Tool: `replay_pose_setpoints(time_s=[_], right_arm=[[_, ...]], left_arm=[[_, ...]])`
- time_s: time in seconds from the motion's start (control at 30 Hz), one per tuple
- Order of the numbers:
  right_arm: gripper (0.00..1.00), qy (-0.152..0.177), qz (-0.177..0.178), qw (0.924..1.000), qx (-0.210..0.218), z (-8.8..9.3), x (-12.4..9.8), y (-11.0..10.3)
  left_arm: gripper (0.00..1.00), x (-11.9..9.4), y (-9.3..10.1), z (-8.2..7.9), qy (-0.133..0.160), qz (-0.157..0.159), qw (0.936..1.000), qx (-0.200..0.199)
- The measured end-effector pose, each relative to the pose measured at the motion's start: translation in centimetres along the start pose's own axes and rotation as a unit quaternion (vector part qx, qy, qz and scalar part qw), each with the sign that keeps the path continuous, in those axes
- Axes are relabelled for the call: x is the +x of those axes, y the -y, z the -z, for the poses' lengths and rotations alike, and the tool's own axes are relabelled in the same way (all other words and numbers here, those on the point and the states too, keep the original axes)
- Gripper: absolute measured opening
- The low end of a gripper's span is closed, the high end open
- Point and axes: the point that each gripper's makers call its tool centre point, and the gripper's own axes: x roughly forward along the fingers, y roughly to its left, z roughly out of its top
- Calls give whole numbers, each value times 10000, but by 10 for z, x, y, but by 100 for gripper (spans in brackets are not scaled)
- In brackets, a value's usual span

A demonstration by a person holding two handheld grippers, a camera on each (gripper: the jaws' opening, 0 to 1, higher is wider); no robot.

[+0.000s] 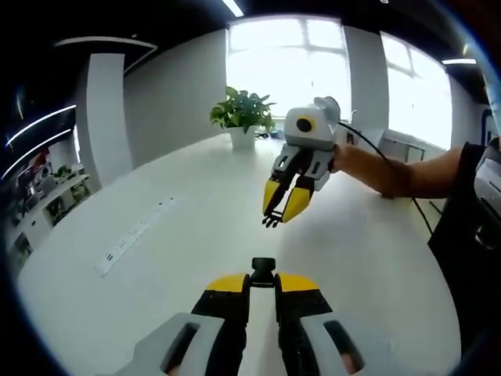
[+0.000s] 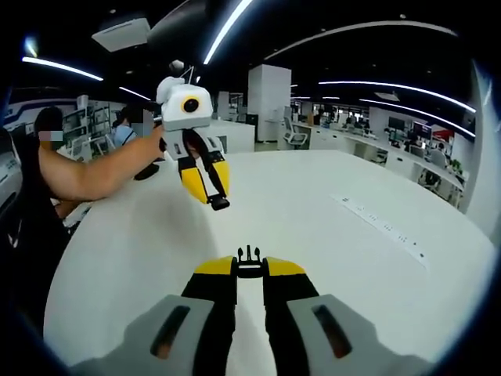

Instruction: Snap the two parts of the plastic buckle together until the buckle closes and remains connected.

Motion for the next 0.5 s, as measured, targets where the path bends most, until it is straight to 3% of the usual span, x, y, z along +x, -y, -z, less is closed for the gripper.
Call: replay_pose_setpoints(time_s=[0.5], right_arm=[[12,-37,-29,10000,-21,0,0,-8]], left_arm=[[11,0,9,5,-39,6,10000,-49]])
